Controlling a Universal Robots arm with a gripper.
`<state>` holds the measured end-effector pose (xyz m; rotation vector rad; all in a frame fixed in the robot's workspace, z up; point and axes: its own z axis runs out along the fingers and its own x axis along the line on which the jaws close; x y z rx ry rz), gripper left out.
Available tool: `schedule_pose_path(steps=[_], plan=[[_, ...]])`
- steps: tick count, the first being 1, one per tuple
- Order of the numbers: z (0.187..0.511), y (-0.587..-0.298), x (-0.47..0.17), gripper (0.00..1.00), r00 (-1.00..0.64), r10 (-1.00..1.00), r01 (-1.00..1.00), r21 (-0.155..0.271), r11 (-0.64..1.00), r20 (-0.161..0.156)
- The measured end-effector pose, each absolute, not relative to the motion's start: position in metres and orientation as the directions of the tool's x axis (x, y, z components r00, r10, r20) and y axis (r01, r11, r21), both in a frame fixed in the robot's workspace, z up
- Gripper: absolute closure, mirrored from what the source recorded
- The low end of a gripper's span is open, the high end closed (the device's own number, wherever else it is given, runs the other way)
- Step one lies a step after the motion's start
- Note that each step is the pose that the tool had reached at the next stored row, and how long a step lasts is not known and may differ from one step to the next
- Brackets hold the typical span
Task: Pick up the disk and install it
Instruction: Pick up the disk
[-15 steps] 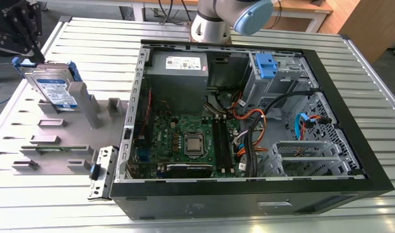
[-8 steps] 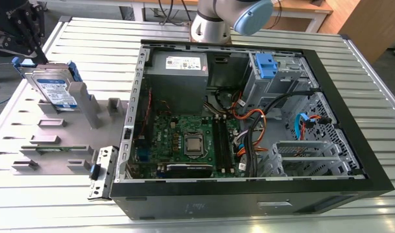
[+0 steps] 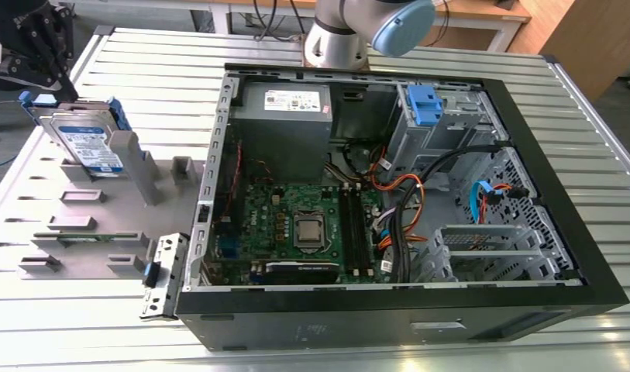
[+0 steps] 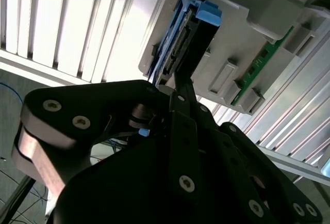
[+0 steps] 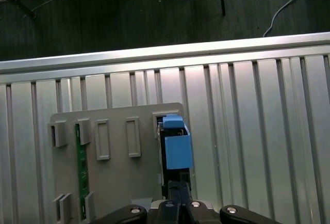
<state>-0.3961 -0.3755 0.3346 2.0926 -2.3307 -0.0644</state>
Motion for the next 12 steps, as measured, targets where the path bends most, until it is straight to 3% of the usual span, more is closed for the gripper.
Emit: schedule_pose_path(steps=[12], plan=[[0.3332, -0.3755, -0.3962, 0.89, -0.095, -0.995, -0.995, 0.036, 0.094, -0.020]])
